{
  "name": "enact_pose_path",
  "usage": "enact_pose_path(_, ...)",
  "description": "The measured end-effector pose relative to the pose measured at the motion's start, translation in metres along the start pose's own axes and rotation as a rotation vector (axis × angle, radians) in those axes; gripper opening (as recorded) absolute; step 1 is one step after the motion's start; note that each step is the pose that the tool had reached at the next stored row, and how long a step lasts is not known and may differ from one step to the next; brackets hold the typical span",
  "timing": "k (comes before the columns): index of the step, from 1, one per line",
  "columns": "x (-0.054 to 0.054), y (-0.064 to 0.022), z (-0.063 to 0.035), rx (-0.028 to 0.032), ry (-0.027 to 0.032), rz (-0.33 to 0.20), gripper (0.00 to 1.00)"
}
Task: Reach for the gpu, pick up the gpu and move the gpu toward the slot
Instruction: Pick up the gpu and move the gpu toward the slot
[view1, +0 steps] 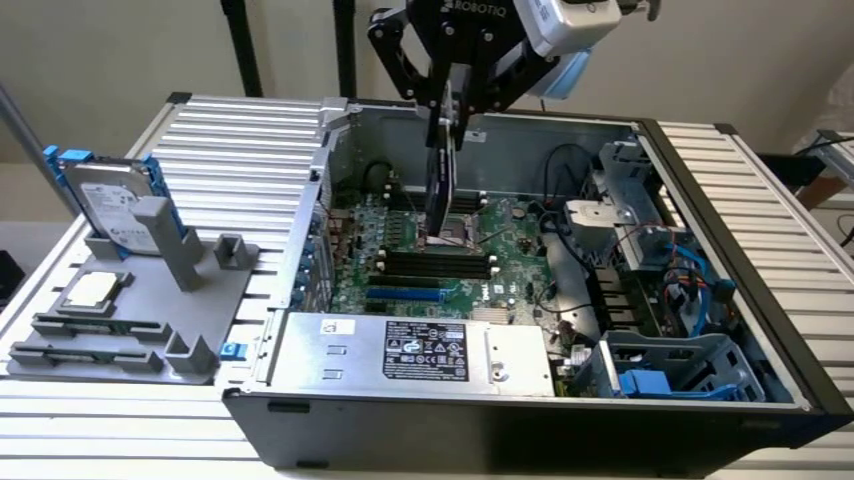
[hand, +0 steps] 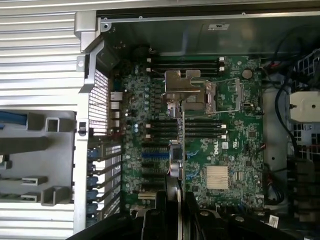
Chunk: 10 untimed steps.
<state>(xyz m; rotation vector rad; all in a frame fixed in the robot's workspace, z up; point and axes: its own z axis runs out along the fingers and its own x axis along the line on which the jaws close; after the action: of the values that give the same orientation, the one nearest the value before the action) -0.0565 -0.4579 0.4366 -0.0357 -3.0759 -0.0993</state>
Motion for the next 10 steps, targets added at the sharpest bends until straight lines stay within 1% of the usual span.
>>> enact_pose_path(10,-0.020,0.0082,0.0119,0.0000,-0.0053,-0.003,0.26)
